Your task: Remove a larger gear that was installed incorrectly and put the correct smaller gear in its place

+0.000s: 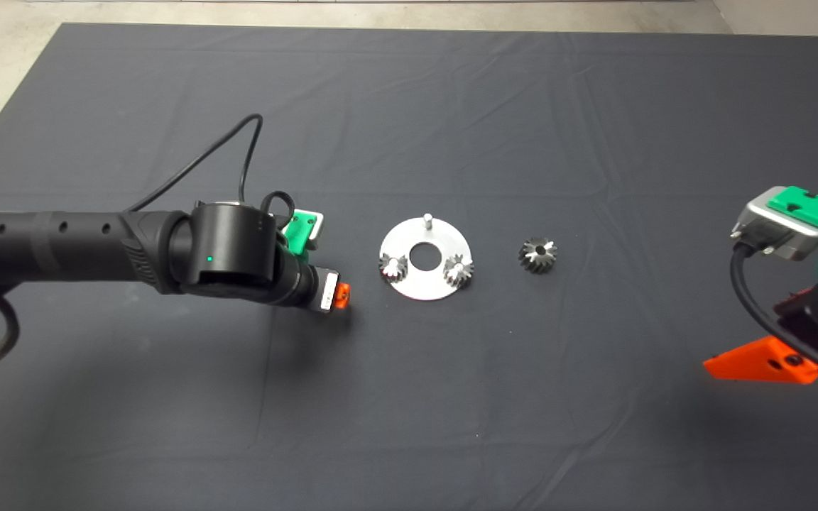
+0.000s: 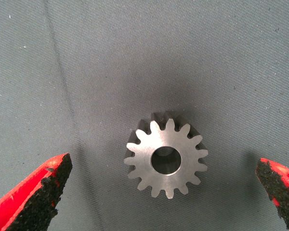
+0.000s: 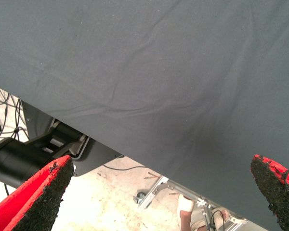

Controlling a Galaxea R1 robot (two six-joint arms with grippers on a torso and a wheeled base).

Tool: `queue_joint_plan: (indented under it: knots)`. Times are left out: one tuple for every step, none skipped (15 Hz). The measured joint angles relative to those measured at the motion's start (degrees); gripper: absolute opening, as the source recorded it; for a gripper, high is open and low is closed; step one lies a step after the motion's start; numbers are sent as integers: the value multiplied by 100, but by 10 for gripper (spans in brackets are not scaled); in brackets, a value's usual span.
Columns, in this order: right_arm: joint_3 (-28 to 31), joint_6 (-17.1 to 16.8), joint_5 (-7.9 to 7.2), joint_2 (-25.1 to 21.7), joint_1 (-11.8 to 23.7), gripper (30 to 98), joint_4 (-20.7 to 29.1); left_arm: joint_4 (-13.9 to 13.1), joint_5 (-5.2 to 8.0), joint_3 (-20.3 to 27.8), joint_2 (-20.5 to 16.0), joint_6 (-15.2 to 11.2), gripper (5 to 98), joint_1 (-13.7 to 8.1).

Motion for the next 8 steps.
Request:
queue_joint_plan:
  knots:
    - [2,0,0,0,0,969,0,2,0,0,-2,6,954,-1]
    - [2,0,0,0,0,969,0,1,1,0,-2,17,950,2]
    - [2,0,0,0,0,969,1,2,0,0,-2,17,950,-1]
    - [2,0,0,0,0,969,2,0,0,0,-2,17,921,-1]
    - [2,0,0,0,0,969,2,2,0,0,-2,17,899,-1]
    - [2,0,0,0,0,969,2,0,0,0,-2,17,898,1]
    - [2,0,0,0,0,969,2,1,0,0,-2,17,862,0]
    - [2,2,1,-30,0,969,2,2,0,0,0,17,846,13]
